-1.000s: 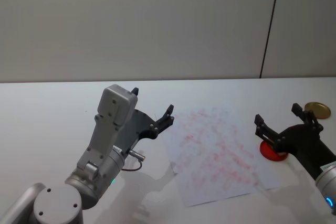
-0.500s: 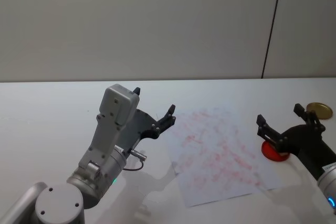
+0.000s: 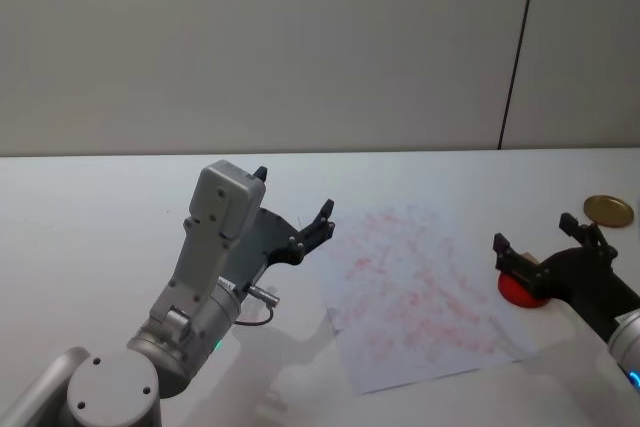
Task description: Use the one hand to pick up the stamp and affix it onto the A4 paper.
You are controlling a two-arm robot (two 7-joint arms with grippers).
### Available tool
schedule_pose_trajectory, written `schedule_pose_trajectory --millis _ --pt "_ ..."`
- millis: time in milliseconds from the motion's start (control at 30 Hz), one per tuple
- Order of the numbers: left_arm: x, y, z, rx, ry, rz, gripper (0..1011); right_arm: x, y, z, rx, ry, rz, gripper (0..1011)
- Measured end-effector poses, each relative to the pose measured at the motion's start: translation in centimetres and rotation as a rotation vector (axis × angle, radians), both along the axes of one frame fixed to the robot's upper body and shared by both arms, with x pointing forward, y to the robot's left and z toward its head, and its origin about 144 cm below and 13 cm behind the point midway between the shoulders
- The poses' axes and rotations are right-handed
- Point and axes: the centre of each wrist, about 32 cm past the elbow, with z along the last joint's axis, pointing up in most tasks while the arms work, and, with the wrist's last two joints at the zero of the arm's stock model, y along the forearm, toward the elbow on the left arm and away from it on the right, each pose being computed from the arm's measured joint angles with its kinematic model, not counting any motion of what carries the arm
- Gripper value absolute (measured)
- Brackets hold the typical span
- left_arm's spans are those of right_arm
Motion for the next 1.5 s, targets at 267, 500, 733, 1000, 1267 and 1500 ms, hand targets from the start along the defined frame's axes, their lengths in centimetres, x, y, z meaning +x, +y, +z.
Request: schedule_pose_trajectory --millis 267,500,733,1000,1267,1500 --pt "0.0 0.0 0.0 0.000 0.000 0.000 993 1.0 -0.9 -0.8 -0.014 0.060 -0.002 1001" --pt "0.0 0.0 0.0 0.000 0.000 0.000 993 1.7 -1.5 -1.4 -0.022 0.102 -0.006 1001" --pt "0.0 0.0 0.0 0.000 0.000 0.000 993 2.2 -1.8 -2.0 -0.023 0.134 -0.007 1001" --pt "0.0 0.0 0.0 0.000 0.000 0.000 993 2.8 -2.0 -2.8 -0.030 0.173 -0.005 1001" --pt "0.0 0.0 0.0 0.000 0.000 0.000 993 3.3 -2.0 -3.4 -0.042 0.196 -0.006 877" --pt "0.0 0.0 0.0 0.000 0.000 0.000 993 3.5 -1.9 -3.8 -0.048 0.205 -0.007 704"
